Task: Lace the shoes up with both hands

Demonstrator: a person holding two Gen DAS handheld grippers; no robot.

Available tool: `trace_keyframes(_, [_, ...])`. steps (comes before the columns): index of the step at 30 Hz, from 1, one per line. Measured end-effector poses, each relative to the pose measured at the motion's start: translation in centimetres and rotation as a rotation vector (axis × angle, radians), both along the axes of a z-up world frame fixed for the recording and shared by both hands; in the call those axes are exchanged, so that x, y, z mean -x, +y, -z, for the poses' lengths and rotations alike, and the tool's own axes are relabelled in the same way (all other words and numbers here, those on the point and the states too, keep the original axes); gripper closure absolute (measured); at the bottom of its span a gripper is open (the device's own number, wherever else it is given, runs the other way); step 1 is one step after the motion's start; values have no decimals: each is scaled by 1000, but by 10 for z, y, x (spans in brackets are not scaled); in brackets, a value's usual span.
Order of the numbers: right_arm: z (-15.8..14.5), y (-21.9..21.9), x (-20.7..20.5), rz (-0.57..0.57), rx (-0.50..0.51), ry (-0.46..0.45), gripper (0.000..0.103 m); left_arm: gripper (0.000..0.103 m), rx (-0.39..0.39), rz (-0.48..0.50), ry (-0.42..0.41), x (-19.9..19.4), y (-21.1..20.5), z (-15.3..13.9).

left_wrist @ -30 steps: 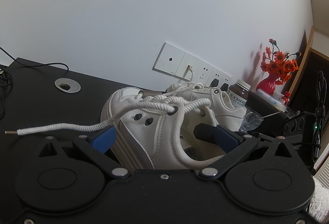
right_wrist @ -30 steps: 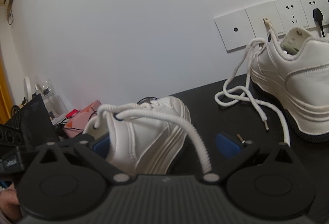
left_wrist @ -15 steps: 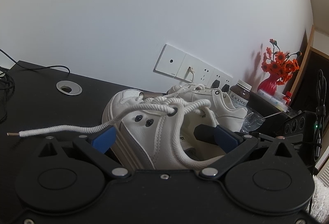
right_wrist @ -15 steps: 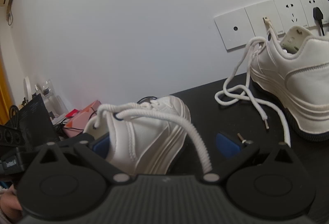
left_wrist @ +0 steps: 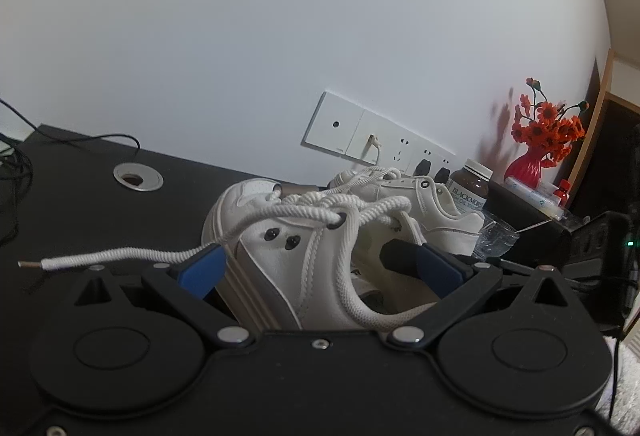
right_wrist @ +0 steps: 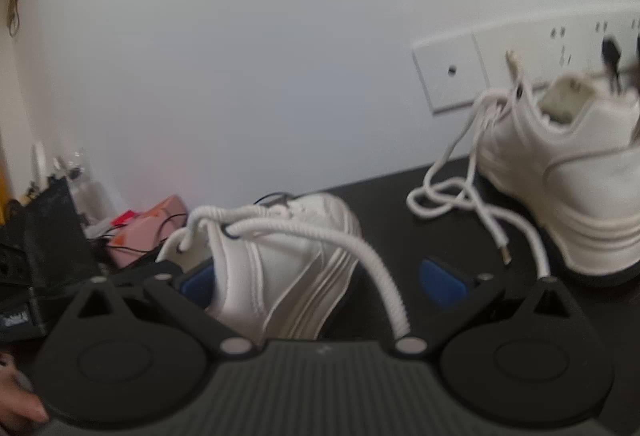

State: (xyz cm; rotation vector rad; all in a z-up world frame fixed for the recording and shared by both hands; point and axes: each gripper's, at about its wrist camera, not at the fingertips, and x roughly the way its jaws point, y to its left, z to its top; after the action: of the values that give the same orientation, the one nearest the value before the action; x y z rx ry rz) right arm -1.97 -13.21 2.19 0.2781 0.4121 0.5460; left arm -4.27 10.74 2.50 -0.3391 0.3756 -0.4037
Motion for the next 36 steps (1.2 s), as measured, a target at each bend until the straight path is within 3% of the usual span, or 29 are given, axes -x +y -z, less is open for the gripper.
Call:
trace_keyframes(2, [-4, 5, 7, 41, 38, -41, 0, 0, -6, -9, -2, 0, 0, -1])
trace_keyframes(6, [-11, 12, 16, 119, 95, -39, 0, 0, -30, -39, -9, 2, -2, -3])
trace_keyframes(14, [-12, 13, 20, 186, 102, -13, 1, 0, -87, -112, -21, 6, -6, -9])
trace_keyframes(20, [-17, 17, 14, 183, 116, 37, 1, 0, -66, -237, 86, -1, 0, -14])
trace_keyframes(36, [-30, 27, 5, 161, 256, 63, 1, 0, -155, -203, 62, -5, 1, -14])
